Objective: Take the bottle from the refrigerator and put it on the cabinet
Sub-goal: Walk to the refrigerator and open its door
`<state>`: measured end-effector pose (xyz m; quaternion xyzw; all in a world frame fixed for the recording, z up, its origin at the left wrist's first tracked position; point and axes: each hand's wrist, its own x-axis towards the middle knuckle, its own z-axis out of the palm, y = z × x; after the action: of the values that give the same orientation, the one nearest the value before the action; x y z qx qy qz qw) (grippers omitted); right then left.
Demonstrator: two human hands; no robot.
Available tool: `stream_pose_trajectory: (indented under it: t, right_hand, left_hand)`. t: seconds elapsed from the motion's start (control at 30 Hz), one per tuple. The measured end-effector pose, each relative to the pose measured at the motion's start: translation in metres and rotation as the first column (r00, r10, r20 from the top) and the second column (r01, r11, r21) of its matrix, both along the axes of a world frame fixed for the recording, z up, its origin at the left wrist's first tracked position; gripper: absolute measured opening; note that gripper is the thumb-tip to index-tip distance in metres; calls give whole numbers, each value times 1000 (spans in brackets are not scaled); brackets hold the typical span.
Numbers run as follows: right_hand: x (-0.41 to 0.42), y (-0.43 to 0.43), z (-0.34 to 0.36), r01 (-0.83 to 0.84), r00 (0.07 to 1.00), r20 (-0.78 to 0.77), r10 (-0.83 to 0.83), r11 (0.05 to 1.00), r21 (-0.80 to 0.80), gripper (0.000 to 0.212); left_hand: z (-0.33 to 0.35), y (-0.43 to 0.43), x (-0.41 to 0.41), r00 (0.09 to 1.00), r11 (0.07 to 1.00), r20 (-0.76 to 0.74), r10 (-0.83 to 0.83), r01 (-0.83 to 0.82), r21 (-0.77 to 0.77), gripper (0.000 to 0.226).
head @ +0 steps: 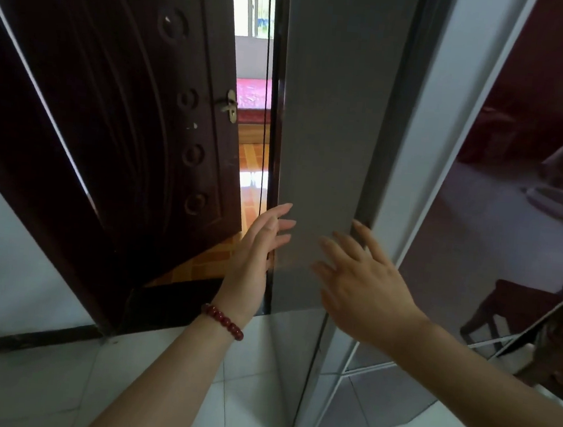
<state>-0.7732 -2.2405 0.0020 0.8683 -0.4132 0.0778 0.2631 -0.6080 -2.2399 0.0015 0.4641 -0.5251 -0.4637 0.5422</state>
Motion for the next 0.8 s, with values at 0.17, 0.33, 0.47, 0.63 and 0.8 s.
stream_pose_trajectory:
  t: [0.17, 0.33, 0.47, 0.63, 0.8]
  right_hand:
    - [-6, -4, -2, -3, 999, -51, 1, 999, -38, 32]
    - [-15, -5, 0, 3, 986, -164, -4, 1000, -9, 23]
    - [-19, 0, 7, 58, 946, -320, -48, 998, 20, 17]
    - [-19, 4, 11, 54, 903, -427, -45, 998, 9, 32]
    - [-21, 7, 15, 19, 923, -385, 3, 998, 54, 35]
  left_hand:
    - [-3, 7, -11, 1000, 1000, 13, 2, -2, -3, 43]
    - [-2, 20, -19, 1000, 999, 13, 26, -26, 24, 45]
    - [4, 33, -25, 999, 998, 1, 55, -55, 18, 50]
    - [6, 52, -37, 996, 995, 4, 93, -93, 28, 50]
    - [3, 71, -44, 991, 990, -4, 134, -134, 34, 53]
